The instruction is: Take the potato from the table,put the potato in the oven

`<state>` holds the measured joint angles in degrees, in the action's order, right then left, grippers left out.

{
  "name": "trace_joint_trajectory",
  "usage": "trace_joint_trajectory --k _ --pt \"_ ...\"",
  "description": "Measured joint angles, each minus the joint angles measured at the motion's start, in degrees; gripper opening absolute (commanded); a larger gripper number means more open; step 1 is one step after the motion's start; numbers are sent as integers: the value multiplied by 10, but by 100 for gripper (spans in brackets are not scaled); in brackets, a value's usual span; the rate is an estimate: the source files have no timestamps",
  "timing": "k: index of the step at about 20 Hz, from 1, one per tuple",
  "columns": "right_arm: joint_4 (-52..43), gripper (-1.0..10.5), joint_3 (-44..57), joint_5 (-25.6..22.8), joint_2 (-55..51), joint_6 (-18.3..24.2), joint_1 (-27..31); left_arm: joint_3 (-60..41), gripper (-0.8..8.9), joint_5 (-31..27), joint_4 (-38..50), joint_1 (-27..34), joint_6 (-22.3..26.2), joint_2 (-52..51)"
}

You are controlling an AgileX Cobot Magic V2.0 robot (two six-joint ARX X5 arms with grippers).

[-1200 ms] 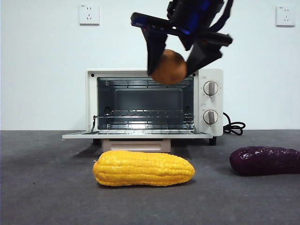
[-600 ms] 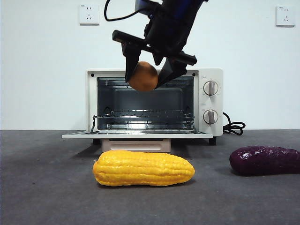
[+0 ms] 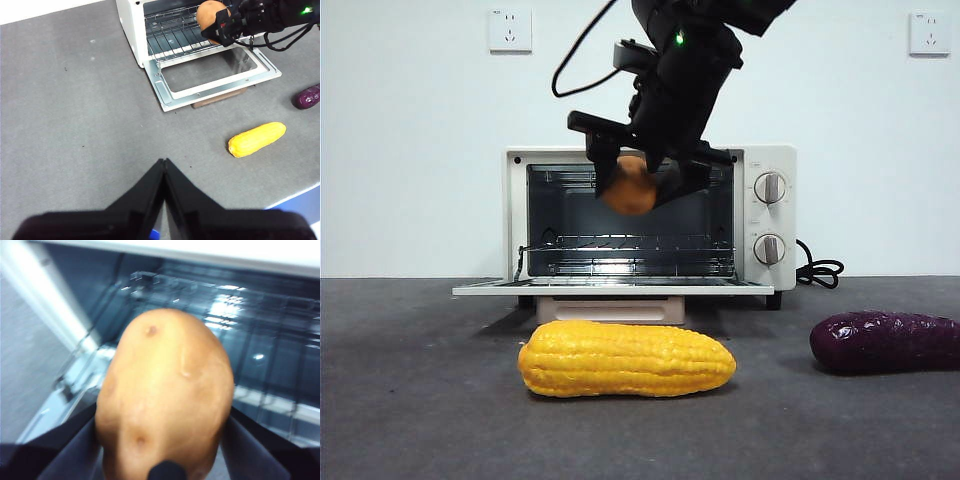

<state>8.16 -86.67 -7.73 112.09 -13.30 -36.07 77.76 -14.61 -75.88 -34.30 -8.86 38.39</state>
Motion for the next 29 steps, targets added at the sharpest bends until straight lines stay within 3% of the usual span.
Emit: trace_joint_trajectory --k 16,26,28,29 --pt "-74 -2 -11 -23 34 -2 21 0 -6 0 0 0 0 58" --pt "-8 7 -107 -7 113 -2 28 0 -6 0 0 0 0 59" --pt "13 67 -125 -7 122 -2 28 0 -6 0 0 0 0 59" --pt "15 158 -130 -7 125 -2 28 0 -6 0 0 0 0 59"
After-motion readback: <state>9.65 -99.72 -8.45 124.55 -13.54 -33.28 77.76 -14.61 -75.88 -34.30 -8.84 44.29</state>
